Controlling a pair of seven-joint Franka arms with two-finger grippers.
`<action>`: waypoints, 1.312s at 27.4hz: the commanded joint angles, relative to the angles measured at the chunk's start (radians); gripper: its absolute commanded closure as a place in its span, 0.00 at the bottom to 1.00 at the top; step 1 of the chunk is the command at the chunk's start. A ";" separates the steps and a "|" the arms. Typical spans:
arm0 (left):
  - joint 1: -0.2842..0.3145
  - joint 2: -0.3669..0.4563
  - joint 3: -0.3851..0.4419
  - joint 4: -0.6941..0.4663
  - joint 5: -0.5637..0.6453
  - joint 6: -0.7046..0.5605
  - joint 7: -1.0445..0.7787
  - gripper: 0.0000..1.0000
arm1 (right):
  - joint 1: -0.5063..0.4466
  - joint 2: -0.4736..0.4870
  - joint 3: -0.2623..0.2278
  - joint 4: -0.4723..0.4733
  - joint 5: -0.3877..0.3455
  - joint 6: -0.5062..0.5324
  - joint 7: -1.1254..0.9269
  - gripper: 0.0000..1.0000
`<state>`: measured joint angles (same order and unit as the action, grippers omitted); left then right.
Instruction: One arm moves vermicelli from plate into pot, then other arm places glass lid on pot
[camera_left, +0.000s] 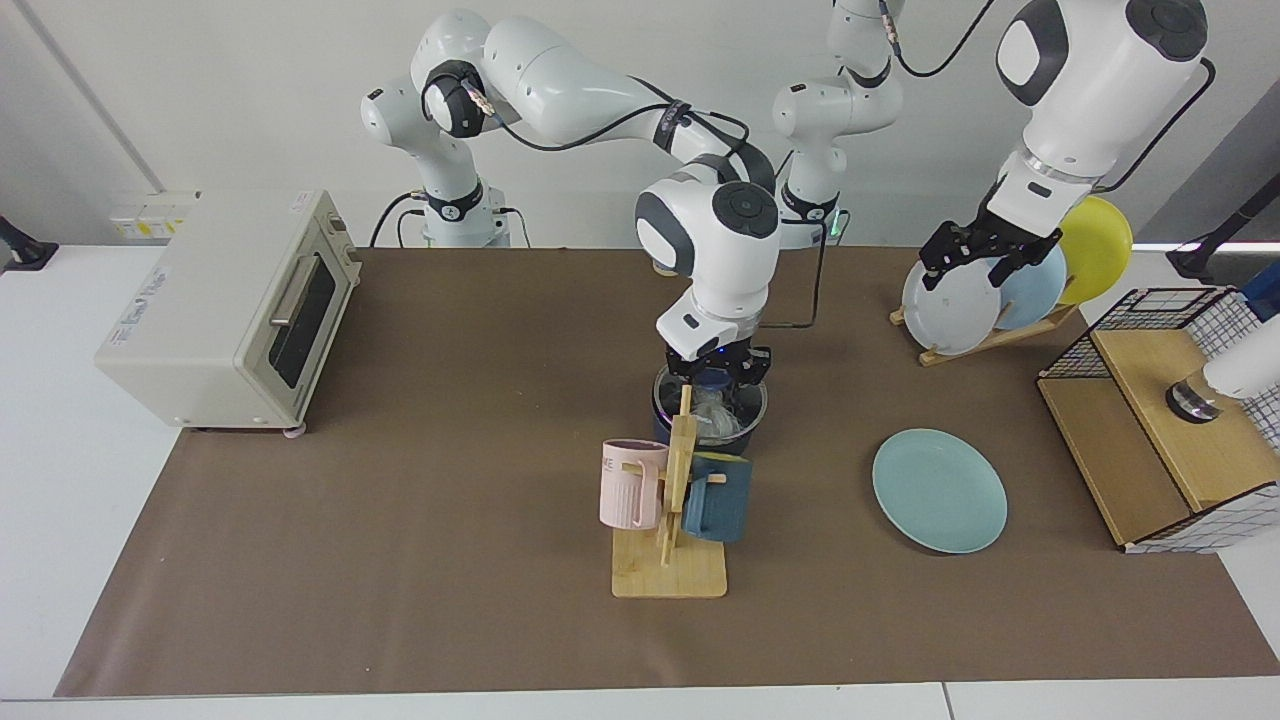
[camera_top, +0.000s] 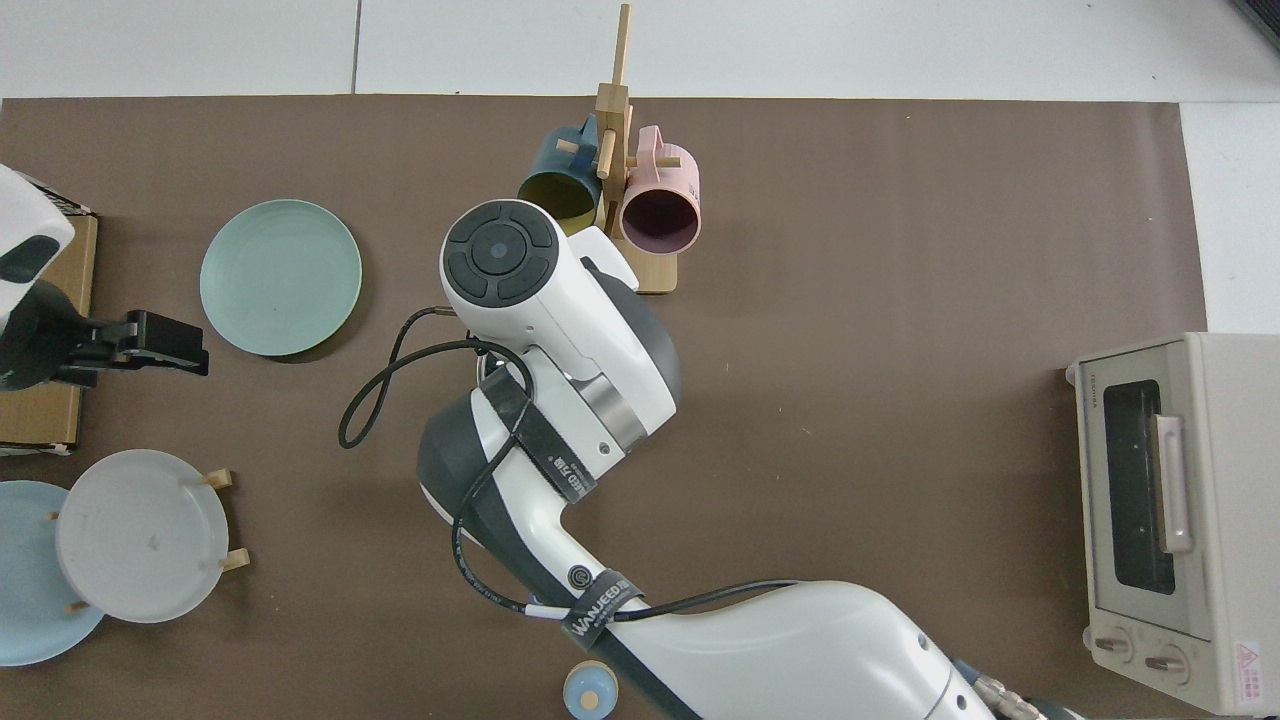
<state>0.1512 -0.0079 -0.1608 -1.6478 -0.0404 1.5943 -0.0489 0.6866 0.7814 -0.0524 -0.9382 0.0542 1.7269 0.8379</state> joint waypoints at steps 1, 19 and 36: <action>0.001 0.009 0.001 0.023 -0.010 -0.016 -0.002 0.00 | -0.007 -0.024 0.008 -0.002 -0.004 -0.040 0.009 0.00; -0.002 0.005 -0.009 0.033 -0.010 -0.036 -0.002 0.00 | -0.061 -0.168 -0.006 -0.071 -0.075 -0.096 -0.037 0.00; 0.002 -0.017 -0.006 0.034 0.002 -0.022 0.001 0.00 | -0.324 -0.505 -0.004 -0.315 -0.091 -0.187 -0.419 0.00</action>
<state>0.1506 -0.0230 -0.1689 -1.6299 -0.0404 1.5932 -0.0490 0.4107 0.3936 -0.0723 -1.1018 -0.0276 1.5310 0.5060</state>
